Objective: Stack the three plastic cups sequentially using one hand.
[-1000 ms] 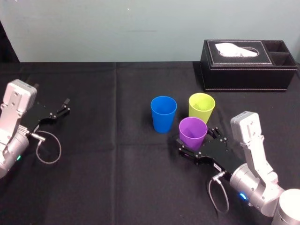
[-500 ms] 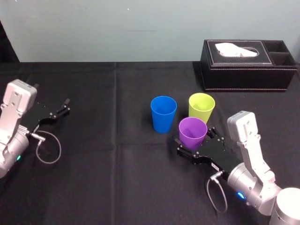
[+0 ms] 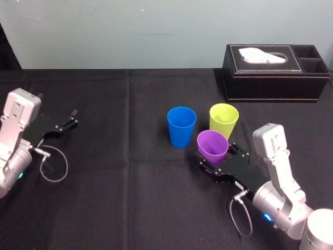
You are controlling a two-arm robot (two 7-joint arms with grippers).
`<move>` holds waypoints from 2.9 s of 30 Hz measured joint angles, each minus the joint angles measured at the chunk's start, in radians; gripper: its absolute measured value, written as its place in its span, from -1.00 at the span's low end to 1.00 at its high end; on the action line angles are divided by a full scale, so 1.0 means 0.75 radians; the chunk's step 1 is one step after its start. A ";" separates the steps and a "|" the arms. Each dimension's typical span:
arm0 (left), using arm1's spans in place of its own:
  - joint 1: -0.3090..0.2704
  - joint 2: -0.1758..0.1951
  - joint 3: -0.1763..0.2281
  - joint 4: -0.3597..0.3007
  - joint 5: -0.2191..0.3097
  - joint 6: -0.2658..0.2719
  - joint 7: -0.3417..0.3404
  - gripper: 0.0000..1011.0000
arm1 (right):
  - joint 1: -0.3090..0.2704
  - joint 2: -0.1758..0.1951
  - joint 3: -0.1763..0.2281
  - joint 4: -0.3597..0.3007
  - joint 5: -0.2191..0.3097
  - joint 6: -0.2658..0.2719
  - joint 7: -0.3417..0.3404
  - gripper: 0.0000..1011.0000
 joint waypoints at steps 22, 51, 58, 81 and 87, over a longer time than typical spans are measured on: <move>0.000 0.000 0.000 0.000 0.000 0.000 0.000 1.00 | -0.007 0.047 0.098 -0.240 0.089 0.171 0.153 0.43; 0.000 0.000 0.000 0.000 0.000 0.000 0.000 1.00 | 0.373 -0.002 -0.018 -0.032 0.175 0.280 0.214 0.43; 0.000 0.000 0.000 0.000 0.000 0.000 0.000 1.00 | 0.398 -0.010 -0.036 0.016 0.181 0.268 0.213 0.43; 0.000 0.000 0.000 0.000 0.000 0.000 0.000 1.00 | 0.433 -0.028 -0.081 0.098 0.163 0.242 0.207 0.43; 0.000 0.000 0.000 0.000 0.000 0.000 0.000 1.00 | 0.441 -0.034 -0.087 0.115 0.156 0.242 0.207 0.43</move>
